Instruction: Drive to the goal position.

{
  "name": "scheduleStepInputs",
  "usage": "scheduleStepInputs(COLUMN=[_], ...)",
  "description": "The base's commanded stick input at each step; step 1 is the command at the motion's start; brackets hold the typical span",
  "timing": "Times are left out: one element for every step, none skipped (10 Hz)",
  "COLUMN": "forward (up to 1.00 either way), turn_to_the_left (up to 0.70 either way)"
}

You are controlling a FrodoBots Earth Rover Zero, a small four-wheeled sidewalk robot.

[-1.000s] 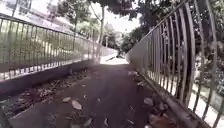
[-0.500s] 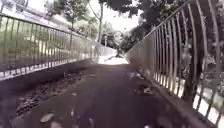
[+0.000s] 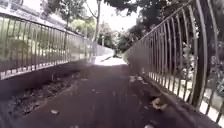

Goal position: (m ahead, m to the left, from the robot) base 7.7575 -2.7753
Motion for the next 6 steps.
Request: scheduleStepInputs(forward=[1.00, 1.00, 1.00, 1.00, 1.00, 1.00], turn_to_the_left=[0.00, 0.00, 0.00, 0.00, -0.40, -0.40])
